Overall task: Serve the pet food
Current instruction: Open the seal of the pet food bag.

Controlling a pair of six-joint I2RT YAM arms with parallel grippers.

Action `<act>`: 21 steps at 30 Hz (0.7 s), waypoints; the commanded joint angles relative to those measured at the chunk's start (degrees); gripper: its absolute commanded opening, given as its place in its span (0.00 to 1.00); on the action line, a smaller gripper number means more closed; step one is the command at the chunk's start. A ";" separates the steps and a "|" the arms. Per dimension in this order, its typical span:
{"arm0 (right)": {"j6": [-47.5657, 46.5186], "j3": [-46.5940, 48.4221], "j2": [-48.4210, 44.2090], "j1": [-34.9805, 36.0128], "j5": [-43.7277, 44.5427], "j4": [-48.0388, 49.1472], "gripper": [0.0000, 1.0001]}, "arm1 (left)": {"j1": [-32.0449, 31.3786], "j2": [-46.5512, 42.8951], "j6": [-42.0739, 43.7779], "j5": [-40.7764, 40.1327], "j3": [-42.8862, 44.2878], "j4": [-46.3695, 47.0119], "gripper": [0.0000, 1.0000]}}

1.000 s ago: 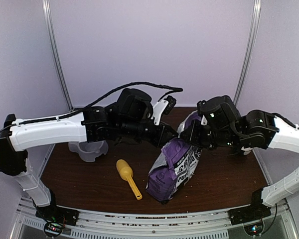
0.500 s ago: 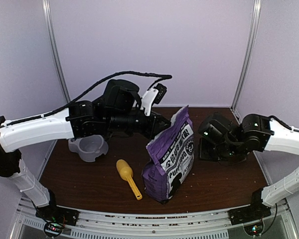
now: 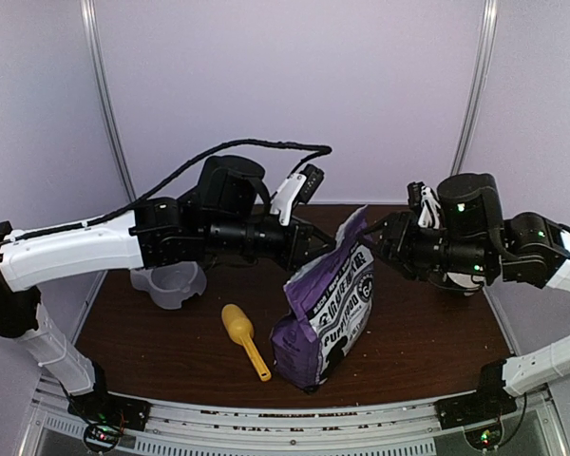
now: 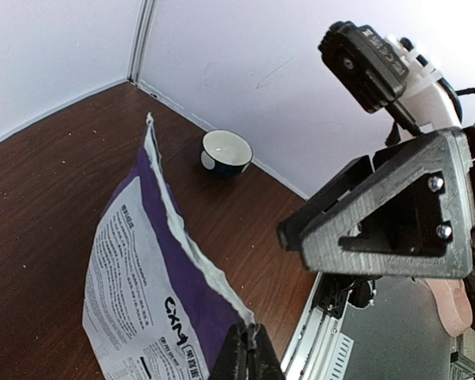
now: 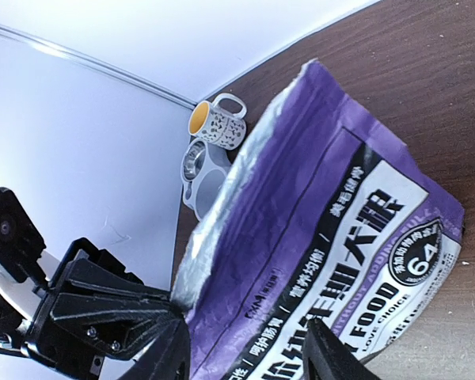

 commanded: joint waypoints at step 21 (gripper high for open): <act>-2.00 7.71 10.67 -0.42 -0.09 -3.04 0.25 | -0.45 -2.73 0.40 4.82 0.12 7.37 0.00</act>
